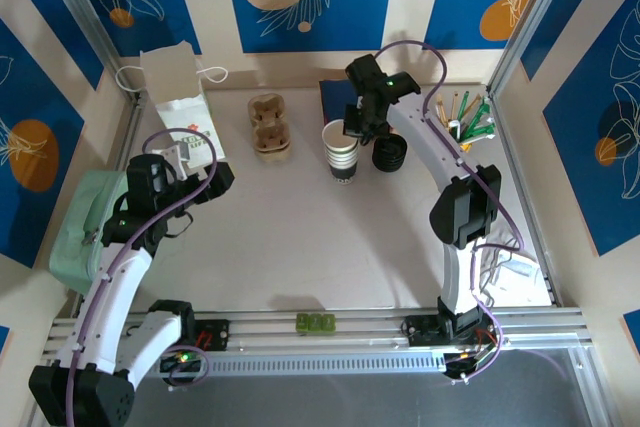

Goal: Pack the takeout coffee

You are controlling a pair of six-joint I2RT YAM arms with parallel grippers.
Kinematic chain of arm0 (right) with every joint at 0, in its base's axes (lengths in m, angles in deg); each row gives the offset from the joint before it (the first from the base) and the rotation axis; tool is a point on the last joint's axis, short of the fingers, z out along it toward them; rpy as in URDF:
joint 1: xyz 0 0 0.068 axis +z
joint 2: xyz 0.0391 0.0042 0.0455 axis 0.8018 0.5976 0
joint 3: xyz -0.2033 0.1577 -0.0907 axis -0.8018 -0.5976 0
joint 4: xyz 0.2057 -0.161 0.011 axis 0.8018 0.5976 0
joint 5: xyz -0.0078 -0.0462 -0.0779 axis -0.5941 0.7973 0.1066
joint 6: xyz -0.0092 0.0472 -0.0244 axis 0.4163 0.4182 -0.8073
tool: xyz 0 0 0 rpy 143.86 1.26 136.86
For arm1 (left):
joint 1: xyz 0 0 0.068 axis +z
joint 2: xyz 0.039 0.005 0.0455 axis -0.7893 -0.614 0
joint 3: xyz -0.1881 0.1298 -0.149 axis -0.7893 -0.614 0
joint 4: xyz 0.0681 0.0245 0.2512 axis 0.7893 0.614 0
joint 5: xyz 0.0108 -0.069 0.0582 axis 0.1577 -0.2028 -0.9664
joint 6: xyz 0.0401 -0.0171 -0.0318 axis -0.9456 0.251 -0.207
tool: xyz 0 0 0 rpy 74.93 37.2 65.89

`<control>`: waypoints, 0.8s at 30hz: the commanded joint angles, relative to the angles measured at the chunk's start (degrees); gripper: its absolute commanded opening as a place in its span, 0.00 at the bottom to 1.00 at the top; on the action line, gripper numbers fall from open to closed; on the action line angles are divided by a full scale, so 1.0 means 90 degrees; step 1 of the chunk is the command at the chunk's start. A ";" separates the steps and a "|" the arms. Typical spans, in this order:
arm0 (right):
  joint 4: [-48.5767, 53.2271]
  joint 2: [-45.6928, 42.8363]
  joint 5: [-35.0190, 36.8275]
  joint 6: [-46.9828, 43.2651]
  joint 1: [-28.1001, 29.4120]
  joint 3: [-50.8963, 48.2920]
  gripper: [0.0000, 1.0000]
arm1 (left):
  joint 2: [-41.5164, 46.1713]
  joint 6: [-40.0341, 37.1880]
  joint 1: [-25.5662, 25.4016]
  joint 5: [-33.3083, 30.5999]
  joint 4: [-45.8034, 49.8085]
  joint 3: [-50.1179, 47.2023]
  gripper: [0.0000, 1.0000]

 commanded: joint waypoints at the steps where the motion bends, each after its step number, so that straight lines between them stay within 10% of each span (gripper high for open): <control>1: 0.0212 -0.0272 -0.0264 -0.0032 -0.0047 0.0249 0.05 | 0.0094 0.0005 -0.0031 -0.0060 0.0028 0.0165 0.99; 24: 0.1146 -0.1415 -0.0960 -0.0192 0.0112 0.1123 0.04 | 0.0160 -0.0181 -0.0031 -0.0284 0.0300 0.0554 0.99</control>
